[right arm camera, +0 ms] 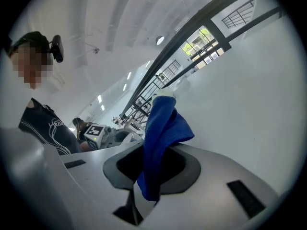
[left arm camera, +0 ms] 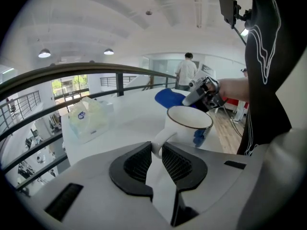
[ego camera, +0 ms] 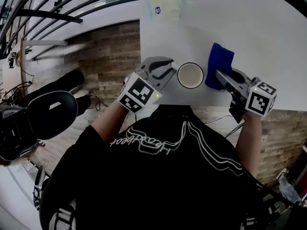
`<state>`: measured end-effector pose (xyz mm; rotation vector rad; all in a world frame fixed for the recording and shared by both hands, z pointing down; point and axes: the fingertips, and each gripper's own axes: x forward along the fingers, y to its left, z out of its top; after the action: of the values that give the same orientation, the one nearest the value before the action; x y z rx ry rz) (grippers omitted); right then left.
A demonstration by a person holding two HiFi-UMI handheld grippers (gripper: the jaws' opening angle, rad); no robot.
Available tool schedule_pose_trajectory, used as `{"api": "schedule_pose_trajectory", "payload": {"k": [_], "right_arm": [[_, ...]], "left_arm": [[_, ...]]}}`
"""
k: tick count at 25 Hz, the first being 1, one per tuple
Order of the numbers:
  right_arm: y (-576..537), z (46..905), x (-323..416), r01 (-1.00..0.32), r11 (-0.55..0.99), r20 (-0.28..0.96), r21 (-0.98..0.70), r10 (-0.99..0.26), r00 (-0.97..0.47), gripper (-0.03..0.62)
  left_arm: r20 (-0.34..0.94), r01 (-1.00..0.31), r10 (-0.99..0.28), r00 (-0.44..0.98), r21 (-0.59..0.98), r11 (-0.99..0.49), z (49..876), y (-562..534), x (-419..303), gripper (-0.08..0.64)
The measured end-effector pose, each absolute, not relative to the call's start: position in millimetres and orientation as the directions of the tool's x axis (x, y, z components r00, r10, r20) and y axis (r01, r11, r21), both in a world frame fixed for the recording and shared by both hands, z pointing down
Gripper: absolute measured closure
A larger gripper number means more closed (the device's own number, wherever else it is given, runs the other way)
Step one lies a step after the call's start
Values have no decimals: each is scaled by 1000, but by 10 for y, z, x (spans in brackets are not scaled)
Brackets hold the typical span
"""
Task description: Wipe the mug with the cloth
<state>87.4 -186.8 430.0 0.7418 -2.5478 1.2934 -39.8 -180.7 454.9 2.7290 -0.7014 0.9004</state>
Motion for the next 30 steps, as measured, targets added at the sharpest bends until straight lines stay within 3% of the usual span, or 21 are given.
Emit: {"api": "schedule_pose_trajectory", "payload": {"k": [10,24,30], "right_arm": [[-2210,3841,724,-341,616,242,-710,-242,-940,528],[-2400,3978,407,-215,697,294,-684,-7,-956,528],[-2405,4159,270,-200,738,376,-644,77,-924,528]], "left_arm": [[605,-514,-370,705,76,-855,4482,-2153,-351,489],[600,-552,-370,710,147,-820,4436,-2360,-282,491],[601,-581,-398,693,139,-802,4444,-2331,-267,499]]}}
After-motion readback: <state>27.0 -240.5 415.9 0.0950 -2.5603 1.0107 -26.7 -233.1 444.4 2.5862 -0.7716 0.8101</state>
